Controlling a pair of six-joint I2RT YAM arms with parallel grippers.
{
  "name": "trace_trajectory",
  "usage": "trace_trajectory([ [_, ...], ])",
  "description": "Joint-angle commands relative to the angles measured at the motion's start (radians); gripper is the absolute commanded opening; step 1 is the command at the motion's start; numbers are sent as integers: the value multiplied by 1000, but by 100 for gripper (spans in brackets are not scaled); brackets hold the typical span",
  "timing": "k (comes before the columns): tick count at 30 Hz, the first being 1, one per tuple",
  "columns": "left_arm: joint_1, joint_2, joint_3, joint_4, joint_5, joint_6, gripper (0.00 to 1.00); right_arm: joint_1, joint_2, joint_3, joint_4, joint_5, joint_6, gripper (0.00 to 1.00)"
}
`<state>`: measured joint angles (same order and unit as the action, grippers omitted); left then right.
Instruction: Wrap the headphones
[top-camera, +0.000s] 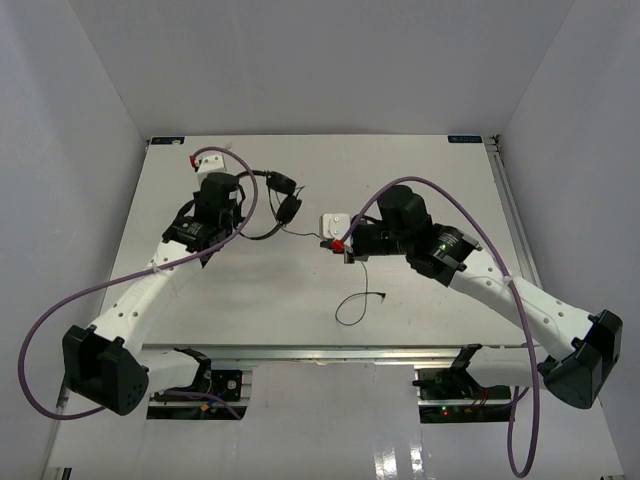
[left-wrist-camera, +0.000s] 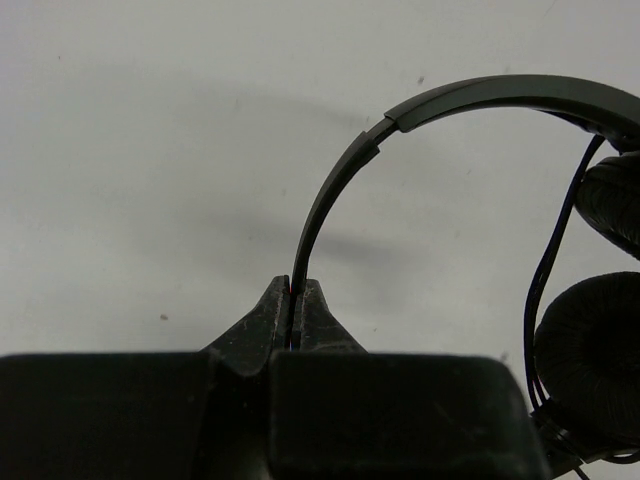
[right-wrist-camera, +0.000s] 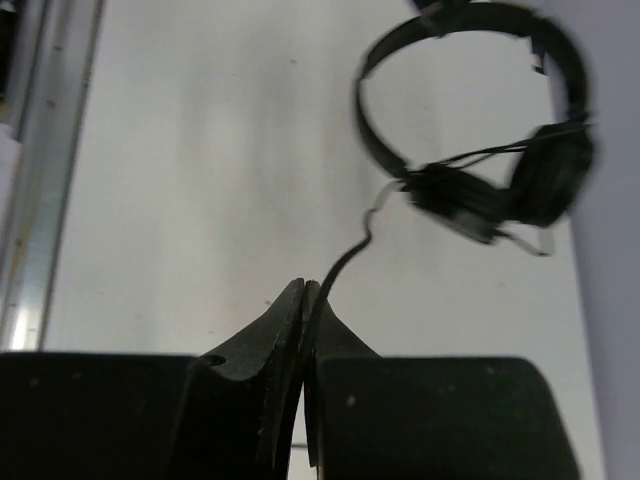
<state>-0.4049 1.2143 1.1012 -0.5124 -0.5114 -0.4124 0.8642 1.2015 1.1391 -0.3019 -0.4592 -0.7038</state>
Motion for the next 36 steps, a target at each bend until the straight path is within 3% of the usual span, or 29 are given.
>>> trace_trajectory([
  [1, 5, -14, -67, 71, 84, 42, 0, 14, 50, 127, -106, 196, -142, 8],
  [8, -5, 28, -121, 85, 342, 150, 0, 42, 127, 168, -64, 386, -260, 8],
  [14, -33, 2, -192, 90, 484, 209, 0, 41, 188, 198, 5, 453, -191, 8],
  [22, -65, -29, -252, 111, 461, 148, 0, 29, 233, 240, -7, 418, -113, 8],
  [29, -55, -49, -185, 135, 473, 29, 0, -10, 133, 154, -31, 341, -117, 8],
  [36, -24, -50, -142, 161, 584, -126, 0, -50, 1, 38, -84, 210, -130, 8],
])
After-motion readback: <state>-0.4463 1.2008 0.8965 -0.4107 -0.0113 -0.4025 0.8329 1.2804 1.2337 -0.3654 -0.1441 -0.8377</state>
